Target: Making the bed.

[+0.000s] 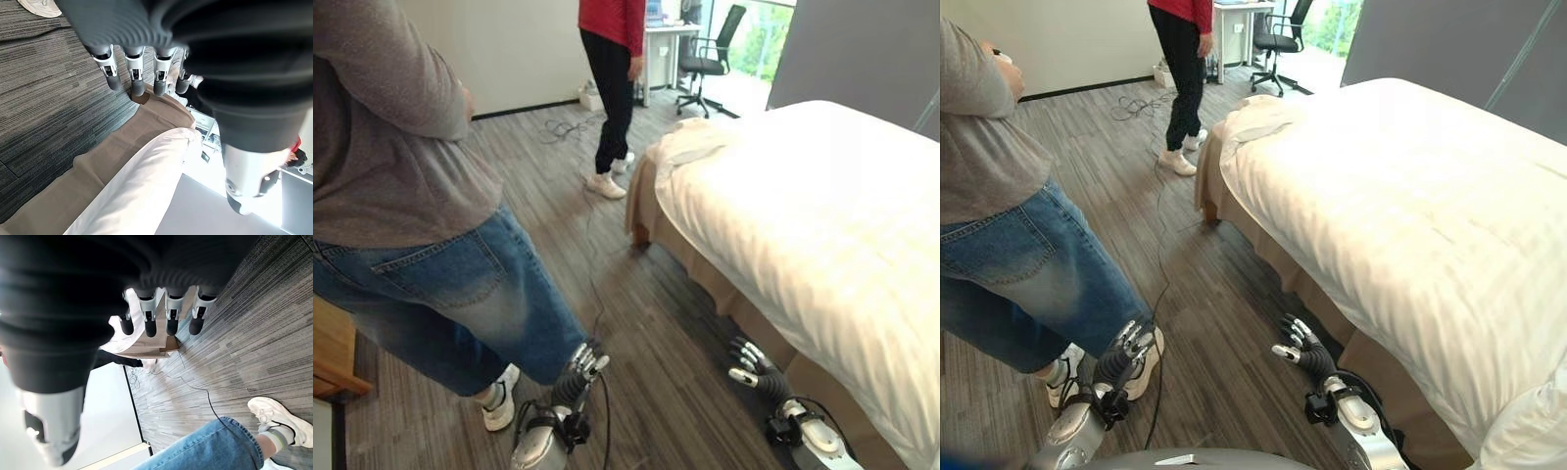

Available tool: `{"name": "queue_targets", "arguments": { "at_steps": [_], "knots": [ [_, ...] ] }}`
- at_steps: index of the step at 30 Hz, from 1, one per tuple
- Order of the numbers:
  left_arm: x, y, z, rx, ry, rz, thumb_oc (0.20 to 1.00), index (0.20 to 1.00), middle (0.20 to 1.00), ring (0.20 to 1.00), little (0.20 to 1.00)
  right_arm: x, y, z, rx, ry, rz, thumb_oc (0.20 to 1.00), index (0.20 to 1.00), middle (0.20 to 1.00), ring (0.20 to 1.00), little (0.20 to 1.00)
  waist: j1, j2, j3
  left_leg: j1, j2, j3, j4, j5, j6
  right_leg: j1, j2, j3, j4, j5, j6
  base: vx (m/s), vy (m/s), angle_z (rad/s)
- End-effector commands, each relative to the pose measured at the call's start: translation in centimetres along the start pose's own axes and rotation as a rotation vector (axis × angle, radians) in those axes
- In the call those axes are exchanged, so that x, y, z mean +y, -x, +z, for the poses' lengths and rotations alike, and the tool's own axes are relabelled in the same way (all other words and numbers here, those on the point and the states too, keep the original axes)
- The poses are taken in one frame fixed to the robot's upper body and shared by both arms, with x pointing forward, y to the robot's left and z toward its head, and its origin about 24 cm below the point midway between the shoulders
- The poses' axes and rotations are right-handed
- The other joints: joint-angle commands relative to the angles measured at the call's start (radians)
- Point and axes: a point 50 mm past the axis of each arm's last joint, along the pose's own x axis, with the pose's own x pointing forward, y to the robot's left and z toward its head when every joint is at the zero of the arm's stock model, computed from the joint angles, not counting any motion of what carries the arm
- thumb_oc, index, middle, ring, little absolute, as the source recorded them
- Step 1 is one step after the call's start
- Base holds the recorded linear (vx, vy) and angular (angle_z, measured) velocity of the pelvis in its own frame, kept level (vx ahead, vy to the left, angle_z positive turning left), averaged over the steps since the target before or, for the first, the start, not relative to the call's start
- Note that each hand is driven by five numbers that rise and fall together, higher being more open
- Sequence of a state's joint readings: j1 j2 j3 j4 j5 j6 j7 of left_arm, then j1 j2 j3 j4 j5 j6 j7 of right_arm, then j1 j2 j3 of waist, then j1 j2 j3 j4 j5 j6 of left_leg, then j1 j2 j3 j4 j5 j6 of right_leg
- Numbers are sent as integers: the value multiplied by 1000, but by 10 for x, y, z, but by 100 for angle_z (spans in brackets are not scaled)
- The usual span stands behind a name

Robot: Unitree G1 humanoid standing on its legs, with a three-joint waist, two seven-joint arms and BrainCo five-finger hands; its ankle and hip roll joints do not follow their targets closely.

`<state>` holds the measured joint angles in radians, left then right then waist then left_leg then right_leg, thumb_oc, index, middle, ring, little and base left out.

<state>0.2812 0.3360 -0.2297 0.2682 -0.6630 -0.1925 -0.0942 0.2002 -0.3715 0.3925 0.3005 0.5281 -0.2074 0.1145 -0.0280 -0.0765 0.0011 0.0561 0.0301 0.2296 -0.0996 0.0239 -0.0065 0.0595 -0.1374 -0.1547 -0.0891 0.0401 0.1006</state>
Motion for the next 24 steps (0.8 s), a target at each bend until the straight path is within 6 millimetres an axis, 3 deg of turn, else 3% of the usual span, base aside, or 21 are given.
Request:
{"name": "queue_targets", "arguments": {
  "at_steps": [1,2,4,8,19,21,22,23,24],
  "knots": [
    [-8,-10,20,-105,8,-54,1000,1000,1000,1000,1000,-1,-12,29,-134,-8,16,1000,1000,1000,1000,1000,-3,41,12,56,23,-66,12,-72,-3,-33,-6,6,89,-33,48,0,0,0],
    [-15,-31,56,-258,-7,-58,1000,1000,1000,1000,1000,-15,-9,64,-225,93,55,1000,1000,1000,1000,1000,3,29,120,-88,91,-112,165,-4,-63,-41,57,-3,105,-79,-10,17,63,2],
    [-16,-30,51,-241,-2,-63,1000,1000,1000,1000,1000,-19,-4,56,-199,93,22,1000,1000,1000,1000,1000,-19,46,103,-42,66,-94,71,-6,-54,-57,54,10,96,-64,1,10,140,3],
    [-17,-27,53,-249,-15,-89,1000,1000,1000,1000,1000,-23,0,56,-210,103,5,1000,1000,1000,1000,1000,-28,61,85,-13,37,-67,23,-4,-39,-62,44,36,64,-39,16,10,129,-16],
    [-9,-25,64,-301,-16,-50,1000,1000,1000,1000,1000,4,-23,74,-252,205,137,1000,1000,1000,1000,1000,27,39,82,-10,-9,-67,44,-45,-1,-55,-9,39,52,5,56,4,108,-7],
    [-13,-31,71,-327,-31,-52,1000,1000,1000,1000,1000,11,-27,84,-302,192,151,1000,1000,1000,1000,1000,27,45,92,0,-25,-90,60,-61,25,-91,-28,61,206,-8,66,67,232,6],
    [-14,-33,74,-336,-33,-53,1000,1000,1000,1000,1000,14,-29,86,-317,177,151,1000,1000,1000,1000,1000,22,47,100,8,-33,-103,64,-65,35,-125,-35,79,292,16,68,54,192,11],
    [-14,-34,74,-337,-33,-53,1000,1000,1000,1000,1000,14,-29,86,-317,177,151,1000,1000,1000,1000,1000,22,46,100,7,-35,-102,65,-65,36,-129,-37,81,299,13,69,30,143,17],
    [-17,-36,78,-348,-41,-57,1000,1000,1000,1000,1000,17,-31,88,-328,170,156,1000,1000,1000,1000,1000,14,48,114,16,-42,-112,69,-68,46,-165,-43,106,388,55,68,34,160,26]
  ]
}}
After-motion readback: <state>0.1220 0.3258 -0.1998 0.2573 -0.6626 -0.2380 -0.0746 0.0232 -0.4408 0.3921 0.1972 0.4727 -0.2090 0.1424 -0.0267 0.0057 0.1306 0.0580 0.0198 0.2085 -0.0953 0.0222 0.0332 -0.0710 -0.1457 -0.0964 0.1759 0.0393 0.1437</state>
